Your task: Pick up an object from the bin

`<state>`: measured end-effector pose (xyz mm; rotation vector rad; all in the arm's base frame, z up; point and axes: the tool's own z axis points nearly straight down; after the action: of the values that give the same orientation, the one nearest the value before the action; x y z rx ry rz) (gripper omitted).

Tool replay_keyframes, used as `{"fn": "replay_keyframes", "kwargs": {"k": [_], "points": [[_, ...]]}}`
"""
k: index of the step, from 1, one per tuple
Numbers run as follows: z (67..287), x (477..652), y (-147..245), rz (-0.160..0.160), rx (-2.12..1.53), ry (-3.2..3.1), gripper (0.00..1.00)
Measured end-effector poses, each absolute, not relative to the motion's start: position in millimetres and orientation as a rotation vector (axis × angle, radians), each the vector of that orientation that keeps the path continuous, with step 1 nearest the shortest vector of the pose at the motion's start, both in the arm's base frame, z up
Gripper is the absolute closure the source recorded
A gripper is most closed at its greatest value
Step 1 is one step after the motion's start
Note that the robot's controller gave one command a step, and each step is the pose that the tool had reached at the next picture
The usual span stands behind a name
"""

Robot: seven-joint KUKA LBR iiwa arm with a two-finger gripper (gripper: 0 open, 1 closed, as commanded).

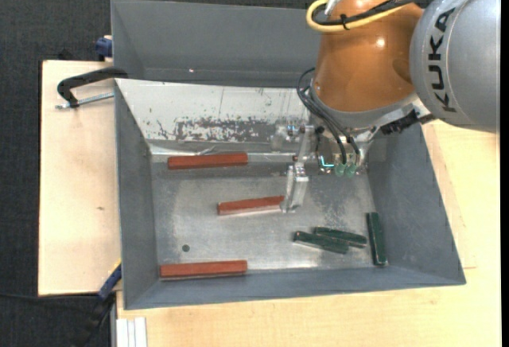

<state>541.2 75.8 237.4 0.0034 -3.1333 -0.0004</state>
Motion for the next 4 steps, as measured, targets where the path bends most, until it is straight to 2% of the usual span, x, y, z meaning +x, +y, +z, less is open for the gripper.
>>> {"fn": "replay_keyframes", "kwargs": {"k": [1,2,3,4], "points": [[242.0,542.7,75.3,-0.002,0.001,-3.142,0.00],[198.3,544.5,71.1,-0.004,-0.003,-3.150,0.00],[129.7,545.6,83.4,-0.002,0.134,-3.143,0.00],[70.9,573.1,87.9,-0.003,0.461,-3.113,1.00]]}}
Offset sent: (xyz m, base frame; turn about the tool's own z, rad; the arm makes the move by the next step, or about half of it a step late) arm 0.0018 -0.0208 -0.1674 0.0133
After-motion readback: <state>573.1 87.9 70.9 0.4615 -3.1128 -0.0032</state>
